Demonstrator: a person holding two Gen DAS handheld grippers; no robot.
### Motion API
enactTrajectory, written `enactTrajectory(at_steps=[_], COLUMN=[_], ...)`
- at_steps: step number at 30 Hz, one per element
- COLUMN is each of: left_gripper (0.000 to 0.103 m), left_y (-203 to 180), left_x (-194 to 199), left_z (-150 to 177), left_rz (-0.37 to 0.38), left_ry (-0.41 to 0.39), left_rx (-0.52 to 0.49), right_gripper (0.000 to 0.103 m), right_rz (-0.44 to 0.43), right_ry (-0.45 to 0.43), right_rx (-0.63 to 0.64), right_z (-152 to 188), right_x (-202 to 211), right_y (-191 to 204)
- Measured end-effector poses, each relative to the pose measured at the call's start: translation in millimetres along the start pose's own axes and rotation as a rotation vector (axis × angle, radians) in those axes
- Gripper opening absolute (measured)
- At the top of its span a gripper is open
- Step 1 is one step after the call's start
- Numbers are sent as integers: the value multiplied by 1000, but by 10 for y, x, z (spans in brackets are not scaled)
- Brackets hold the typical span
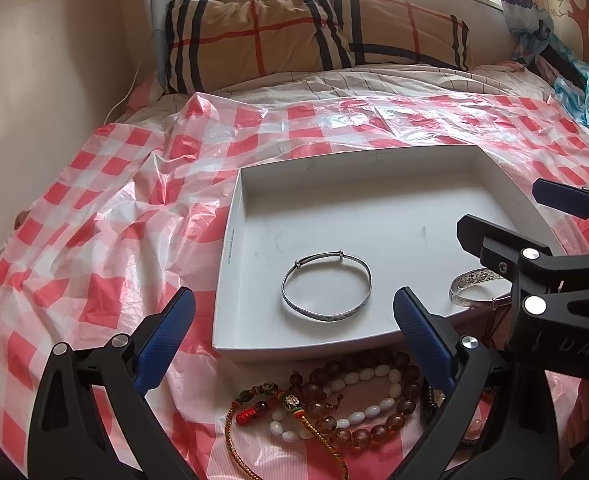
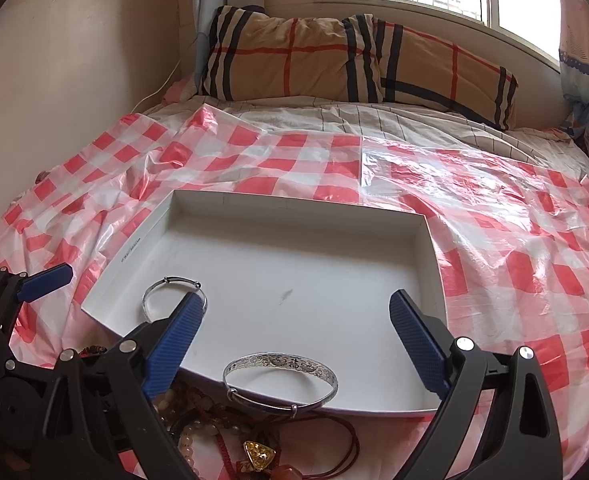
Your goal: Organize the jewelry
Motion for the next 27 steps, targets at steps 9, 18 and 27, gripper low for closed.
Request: enactTrajectory(at_steps=[9, 18, 27], left_gripper=[95, 95, 95], left_y=[112, 814, 516], left_x=[6, 263, 309], left_z=[16, -33, 537], left_rz=[11, 23, 68], left_ry=[16, 18, 148], left_rx=[22, 233, 133], right_gripper=[91, 91, 91], right_rz=[26, 48, 24], right_ry=[-4, 126, 250], right_rx=[5, -35, 10], right_z=[-6, 285, 920], right_x=[8, 115, 307], right_y=[-54, -403, -275])
Point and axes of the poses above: each gripper's, at about its wrist camera, not at the fingertips, and x roughly against the way its jaws point, y to its left, z to its underside, the point moved 10 cm from there along -x, roughly the way its jaws point, and after that the axes turned 12 degrees about z, right-handed, at the moved point
